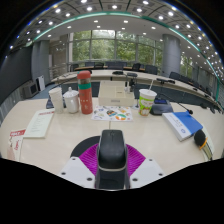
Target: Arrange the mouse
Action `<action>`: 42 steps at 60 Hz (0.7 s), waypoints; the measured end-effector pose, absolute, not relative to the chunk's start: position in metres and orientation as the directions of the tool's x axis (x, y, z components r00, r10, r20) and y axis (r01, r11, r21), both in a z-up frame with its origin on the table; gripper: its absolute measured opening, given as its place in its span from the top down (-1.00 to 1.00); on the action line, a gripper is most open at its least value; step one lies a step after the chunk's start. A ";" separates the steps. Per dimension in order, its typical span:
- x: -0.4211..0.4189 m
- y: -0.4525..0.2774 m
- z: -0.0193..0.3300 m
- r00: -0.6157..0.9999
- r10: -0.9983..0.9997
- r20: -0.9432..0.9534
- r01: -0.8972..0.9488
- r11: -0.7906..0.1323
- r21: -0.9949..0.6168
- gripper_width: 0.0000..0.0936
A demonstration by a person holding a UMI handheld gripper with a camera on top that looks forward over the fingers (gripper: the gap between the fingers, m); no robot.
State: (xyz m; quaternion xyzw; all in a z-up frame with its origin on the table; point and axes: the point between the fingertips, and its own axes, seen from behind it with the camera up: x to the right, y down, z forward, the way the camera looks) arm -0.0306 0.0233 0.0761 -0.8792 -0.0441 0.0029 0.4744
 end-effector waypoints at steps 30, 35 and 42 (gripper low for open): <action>-0.059 0.018 0.018 0.999 0.047 -0.003 0.030 -0.671 -0.741 -0.83; -0.053 -0.005 0.055 0.999 0.031 0.033 0.046 -0.642 -0.765 -0.84; -0.052 -0.049 0.115 0.998 0.023 0.060 0.062 -0.600 -0.797 -0.82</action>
